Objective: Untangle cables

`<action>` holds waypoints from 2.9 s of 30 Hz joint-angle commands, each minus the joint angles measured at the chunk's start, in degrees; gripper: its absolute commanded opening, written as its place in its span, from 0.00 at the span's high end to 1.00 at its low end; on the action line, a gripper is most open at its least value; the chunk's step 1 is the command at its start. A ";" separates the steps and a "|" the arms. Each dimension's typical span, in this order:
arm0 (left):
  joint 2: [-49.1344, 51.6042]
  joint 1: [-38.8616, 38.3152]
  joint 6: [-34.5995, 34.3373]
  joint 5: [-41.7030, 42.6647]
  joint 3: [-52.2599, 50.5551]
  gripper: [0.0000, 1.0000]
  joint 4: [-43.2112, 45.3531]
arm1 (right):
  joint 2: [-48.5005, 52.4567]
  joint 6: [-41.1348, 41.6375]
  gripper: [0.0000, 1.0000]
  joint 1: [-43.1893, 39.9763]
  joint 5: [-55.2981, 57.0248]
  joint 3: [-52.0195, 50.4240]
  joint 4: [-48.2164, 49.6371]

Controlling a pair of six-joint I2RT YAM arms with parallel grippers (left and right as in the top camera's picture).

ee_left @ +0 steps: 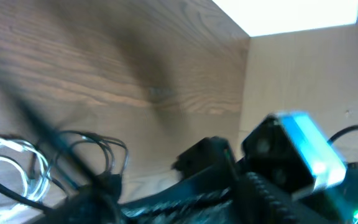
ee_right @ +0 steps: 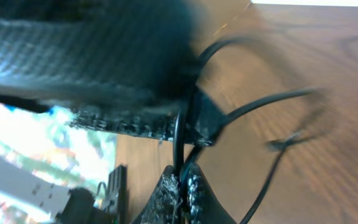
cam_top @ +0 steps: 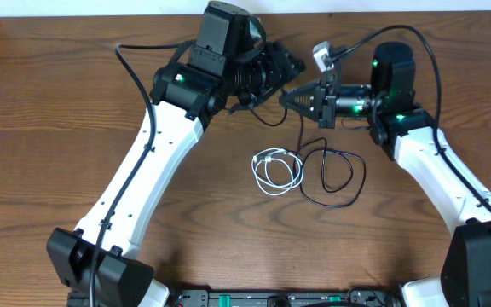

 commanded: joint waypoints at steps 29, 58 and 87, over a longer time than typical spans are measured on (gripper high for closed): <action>-0.94 13.42 25.86 0.44 0.61 0.16 -7.17 | -5.99 6.82 0.98 -31.54 27.78 19.91 -17.03; -0.94 13.42 36.44 -7.61 0.59 0.16 -16.70 | 17.81 -7.04 0.99 -44.68 56.00 45.33 -34.07; -0.74 5.55 40.48 -8.68 0.57 0.16 -17.75 | 12.92 -5.14 0.10 -46.75 25.29 45.33 -54.05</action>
